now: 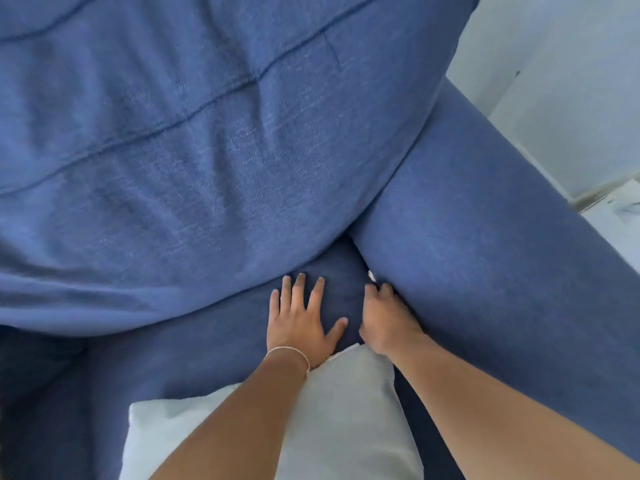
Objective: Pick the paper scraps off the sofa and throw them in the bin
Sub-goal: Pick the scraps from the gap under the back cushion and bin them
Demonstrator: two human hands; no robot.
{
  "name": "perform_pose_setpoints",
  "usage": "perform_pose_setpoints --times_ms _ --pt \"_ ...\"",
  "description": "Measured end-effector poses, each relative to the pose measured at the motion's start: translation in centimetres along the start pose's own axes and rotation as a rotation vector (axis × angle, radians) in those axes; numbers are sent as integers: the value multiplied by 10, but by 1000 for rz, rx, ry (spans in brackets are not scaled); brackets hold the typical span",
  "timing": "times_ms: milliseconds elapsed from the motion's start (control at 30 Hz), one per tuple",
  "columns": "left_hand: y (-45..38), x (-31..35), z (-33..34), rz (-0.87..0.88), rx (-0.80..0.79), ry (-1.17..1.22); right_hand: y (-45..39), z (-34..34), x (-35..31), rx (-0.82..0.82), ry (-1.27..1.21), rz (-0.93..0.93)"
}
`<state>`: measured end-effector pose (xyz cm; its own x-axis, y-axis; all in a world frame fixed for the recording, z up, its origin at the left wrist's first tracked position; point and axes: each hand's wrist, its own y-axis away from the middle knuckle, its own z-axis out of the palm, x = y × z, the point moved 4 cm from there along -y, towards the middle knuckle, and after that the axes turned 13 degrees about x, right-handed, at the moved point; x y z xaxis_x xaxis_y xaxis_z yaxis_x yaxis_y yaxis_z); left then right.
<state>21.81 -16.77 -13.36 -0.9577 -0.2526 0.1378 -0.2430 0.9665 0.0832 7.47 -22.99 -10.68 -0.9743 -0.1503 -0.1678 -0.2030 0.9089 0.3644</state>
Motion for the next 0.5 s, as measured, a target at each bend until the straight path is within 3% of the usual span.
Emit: perform_pose_setpoints --times_ms 167,300,500 --pt "3 -4 23 35 141 57 -26 21 -12 194 296 -44" --pt "2 -3 25 22 117 71 -60 12 -24 64 368 -76" --pt "1 -7 24 3 129 83 -63 2 -38 29 551 -222"
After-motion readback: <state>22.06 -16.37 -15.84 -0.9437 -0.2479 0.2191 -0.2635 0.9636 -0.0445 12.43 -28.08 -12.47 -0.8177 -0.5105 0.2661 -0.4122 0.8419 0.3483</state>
